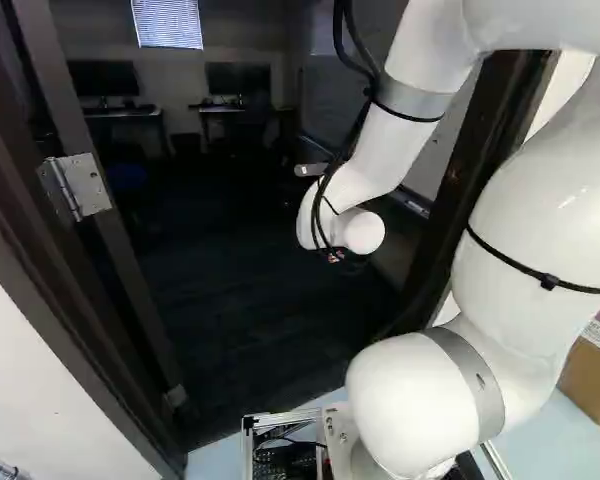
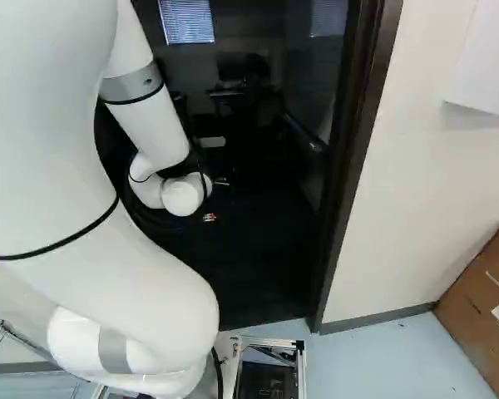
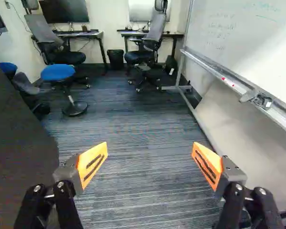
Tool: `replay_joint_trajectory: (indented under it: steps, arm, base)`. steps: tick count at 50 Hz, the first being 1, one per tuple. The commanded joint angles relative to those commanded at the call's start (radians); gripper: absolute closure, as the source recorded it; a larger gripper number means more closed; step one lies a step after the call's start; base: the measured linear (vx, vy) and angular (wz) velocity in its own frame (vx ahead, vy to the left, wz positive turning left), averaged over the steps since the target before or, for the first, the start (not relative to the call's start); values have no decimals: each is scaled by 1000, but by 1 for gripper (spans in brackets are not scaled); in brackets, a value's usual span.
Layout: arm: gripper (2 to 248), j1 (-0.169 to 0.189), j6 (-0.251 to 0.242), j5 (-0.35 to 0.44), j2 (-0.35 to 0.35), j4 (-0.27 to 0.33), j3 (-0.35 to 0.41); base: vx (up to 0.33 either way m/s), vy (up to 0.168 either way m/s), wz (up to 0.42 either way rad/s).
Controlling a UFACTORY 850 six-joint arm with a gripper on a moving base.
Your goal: Open the door and move inside
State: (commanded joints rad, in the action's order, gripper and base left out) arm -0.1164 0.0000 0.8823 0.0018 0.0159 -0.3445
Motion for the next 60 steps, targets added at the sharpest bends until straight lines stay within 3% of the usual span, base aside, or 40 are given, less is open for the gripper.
replay_joint_trajectory:
  steps: [60]
  arm:
    - [3, 0, 0, 0, 0, 0, 0]
  base:
    - [129, 6, 143]
